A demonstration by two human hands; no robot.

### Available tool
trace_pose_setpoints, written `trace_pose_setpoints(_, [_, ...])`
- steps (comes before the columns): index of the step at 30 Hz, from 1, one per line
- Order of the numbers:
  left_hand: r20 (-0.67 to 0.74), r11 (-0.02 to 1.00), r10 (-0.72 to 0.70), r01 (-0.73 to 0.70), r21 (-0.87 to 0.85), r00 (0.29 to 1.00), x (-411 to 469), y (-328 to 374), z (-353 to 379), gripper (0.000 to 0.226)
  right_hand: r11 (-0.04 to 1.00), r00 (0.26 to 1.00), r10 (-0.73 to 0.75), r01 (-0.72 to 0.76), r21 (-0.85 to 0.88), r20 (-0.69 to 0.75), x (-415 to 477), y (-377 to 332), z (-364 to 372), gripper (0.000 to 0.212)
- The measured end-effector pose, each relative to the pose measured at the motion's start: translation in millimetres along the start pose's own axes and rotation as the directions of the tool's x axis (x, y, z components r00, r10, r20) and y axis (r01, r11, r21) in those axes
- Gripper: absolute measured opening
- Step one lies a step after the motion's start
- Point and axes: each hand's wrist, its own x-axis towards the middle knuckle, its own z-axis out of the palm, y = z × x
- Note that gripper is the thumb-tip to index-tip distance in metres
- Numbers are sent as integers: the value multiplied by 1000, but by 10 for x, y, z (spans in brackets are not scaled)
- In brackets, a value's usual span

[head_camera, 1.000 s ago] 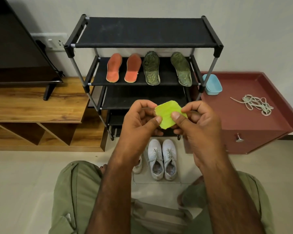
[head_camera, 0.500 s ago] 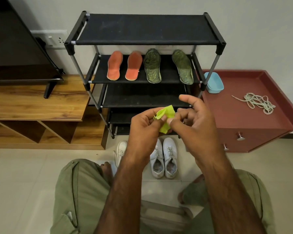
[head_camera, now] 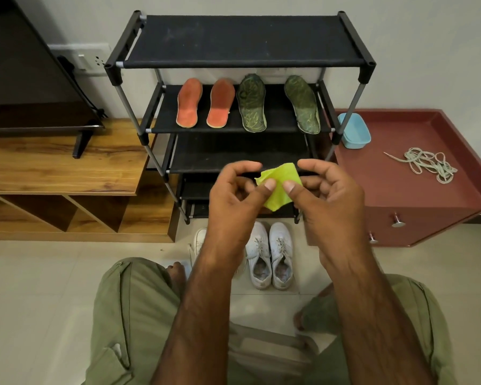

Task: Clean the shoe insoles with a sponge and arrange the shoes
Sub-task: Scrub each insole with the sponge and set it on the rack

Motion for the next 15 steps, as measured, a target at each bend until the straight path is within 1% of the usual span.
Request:
trace_pose_setpoints(1, [-23,1000,3,-3,17,1000,6,1,-11,35,1000,1000,4,-4,13,-4,8,8,-2,35])
trace_pose_setpoints(2, [-13,1000,-5,5,27,1000,10,4,-31,48,1000,1000,9,-9,18,-4,11,11,-1,36])
trace_pose_setpoints(5, [172,995,-83,90,-31,982,-17,36,-75,89,1000,1000,11,-12,13,19,8,20,-10,39])
trace_pose_setpoints(6, [219,991,-106,122,-60,970,-24,42,-86,97,1000,1000,11,-12,17,23,5,23,-13,39])
trace_pose_setpoints(7, [232,988,-108,131,-86,967,-23,39,-96,101,1000,1000,10,-11,22,26,1,25,-16,38])
trace_pose_setpoints(9, [194,985,-95,119,-121,976,-2,6,-97,97,1000,999,6,-7,30,39,-4,27,-19,37])
trace_pose_setpoints(11, [161,982,-135,154,-113,978,1,-13,-57,86,999,998,5,-7,35,62,-4,32,-25,36])
trace_pose_setpoints(13, [126,982,-174,182,-57,977,-4,-28,-16,61,999,996,3,-7,51,88,-6,21,-27,35])
trace_pose_setpoints(15, [92,986,-165,168,-23,982,-9,-39,18,34,999,995,4,-9,53,95,-10,4,-33,33])
